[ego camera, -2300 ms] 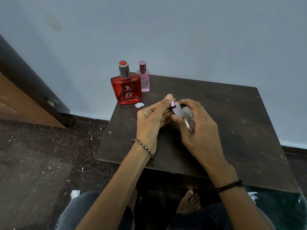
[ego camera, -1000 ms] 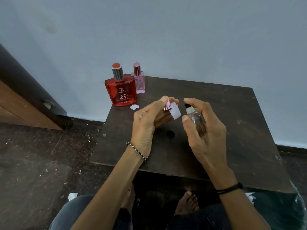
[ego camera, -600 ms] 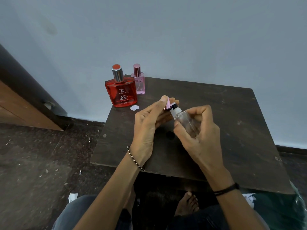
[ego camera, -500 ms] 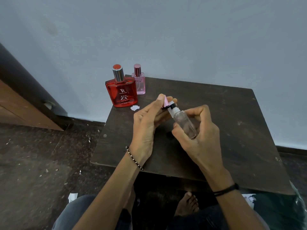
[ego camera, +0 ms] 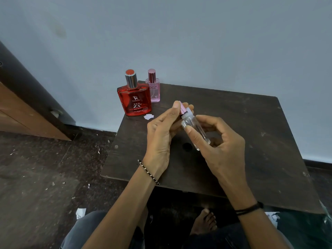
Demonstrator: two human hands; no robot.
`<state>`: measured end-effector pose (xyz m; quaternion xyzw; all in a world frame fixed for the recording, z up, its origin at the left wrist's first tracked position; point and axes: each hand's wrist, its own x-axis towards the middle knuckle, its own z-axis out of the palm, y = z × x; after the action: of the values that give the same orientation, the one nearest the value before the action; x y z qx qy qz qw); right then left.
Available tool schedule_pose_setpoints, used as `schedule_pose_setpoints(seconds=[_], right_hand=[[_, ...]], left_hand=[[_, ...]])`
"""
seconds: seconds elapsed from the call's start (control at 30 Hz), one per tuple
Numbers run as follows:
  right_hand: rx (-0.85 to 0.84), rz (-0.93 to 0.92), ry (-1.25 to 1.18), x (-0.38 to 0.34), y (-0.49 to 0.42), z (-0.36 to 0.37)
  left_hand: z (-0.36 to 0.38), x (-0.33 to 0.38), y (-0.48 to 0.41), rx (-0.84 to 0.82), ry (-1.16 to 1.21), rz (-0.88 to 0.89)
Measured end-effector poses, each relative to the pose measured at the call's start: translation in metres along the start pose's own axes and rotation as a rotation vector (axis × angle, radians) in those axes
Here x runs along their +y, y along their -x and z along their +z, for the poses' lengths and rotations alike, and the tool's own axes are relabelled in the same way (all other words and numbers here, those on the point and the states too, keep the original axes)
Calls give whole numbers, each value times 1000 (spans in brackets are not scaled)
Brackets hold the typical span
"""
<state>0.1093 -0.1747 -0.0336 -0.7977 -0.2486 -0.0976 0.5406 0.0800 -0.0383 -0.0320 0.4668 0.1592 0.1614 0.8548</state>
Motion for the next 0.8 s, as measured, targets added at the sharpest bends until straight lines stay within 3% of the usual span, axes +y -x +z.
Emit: schedule_pose_setpoints(seconds=[0.53, 0.67, 0.8], right_hand=[[-24, 374, -470, 2, -4, -3], [-5, 391, -495, 4, -5, -4], [11, 383, -421, 9, -8, -9]], left_hand=[[-2, -4, -6, -31, -103, -27], [1, -6, -9, 8, -83, -96], [0, -11, -9, 4, -160, -26]])
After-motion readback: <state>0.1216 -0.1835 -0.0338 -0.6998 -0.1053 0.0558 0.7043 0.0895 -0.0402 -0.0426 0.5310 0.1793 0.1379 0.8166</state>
